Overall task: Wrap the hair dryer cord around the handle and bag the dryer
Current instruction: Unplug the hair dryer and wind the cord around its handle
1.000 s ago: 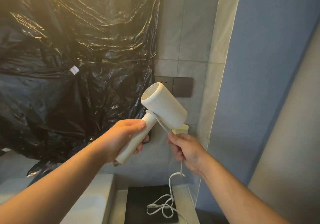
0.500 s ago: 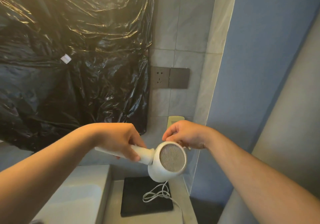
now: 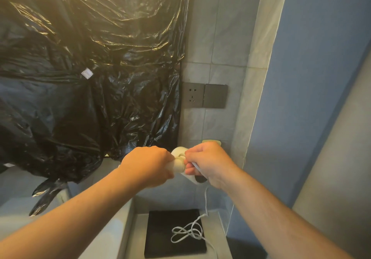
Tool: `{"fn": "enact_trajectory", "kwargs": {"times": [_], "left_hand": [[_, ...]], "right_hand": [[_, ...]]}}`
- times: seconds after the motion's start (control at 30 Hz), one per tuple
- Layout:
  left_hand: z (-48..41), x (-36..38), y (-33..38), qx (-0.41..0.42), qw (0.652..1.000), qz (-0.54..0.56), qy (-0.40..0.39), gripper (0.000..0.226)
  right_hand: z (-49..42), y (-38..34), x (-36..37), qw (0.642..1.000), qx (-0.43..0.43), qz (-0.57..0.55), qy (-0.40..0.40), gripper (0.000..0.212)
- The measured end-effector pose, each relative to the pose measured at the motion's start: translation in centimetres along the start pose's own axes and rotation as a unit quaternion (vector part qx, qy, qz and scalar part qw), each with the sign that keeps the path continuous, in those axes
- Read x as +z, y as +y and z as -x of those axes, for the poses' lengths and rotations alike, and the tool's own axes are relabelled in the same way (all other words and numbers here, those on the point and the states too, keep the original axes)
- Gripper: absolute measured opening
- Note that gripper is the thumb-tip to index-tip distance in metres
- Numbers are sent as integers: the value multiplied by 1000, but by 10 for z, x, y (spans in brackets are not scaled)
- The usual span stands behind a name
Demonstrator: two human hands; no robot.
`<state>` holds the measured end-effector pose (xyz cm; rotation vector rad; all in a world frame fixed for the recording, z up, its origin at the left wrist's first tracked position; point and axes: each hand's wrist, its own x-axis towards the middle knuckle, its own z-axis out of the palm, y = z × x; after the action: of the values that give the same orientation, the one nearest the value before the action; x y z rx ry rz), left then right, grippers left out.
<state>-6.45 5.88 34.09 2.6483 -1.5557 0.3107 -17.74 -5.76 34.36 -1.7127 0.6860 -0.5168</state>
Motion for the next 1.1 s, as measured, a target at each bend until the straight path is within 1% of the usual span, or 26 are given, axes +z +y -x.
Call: {"fn": "enact_trajectory", "kwargs": {"times": [0.13,0.23,0.3,0.37,0.47,0.57,0.67,0.77,0.9,1.1], "left_hand": [[-1,4,-7,-42,993,105,42,36],[0,2,-9,-48,982,171,70,39],[0,2,-10,-47,970,228,72,35],[-2,6,-13,-41,947,311,69,27],[-1,6,-13,-32,896,440,58,16],[5,2,-9,-41,850,525,27,10],[9,0,-5,-59,822,566,-13,11],[12,1,-3,-67,798,597,-42,13],[15,4,3,-52,772,630,-66,17],[16,6,10,-58,773,628,-67,20]], "right_hand": [[14,9,10,997,-64,-37,31,19],[20,18,12,991,-108,-49,55,22],[21,24,14,989,-127,-54,59,21],[24,28,14,987,-135,-55,66,17],[25,33,12,987,-133,-65,65,14],[22,35,7,988,-110,-82,66,16],[17,35,0,988,-90,-83,92,23],[12,35,-5,987,-89,-86,104,22],[10,35,-9,985,-100,-83,113,24],[10,39,-11,983,-85,-100,126,21]]}}
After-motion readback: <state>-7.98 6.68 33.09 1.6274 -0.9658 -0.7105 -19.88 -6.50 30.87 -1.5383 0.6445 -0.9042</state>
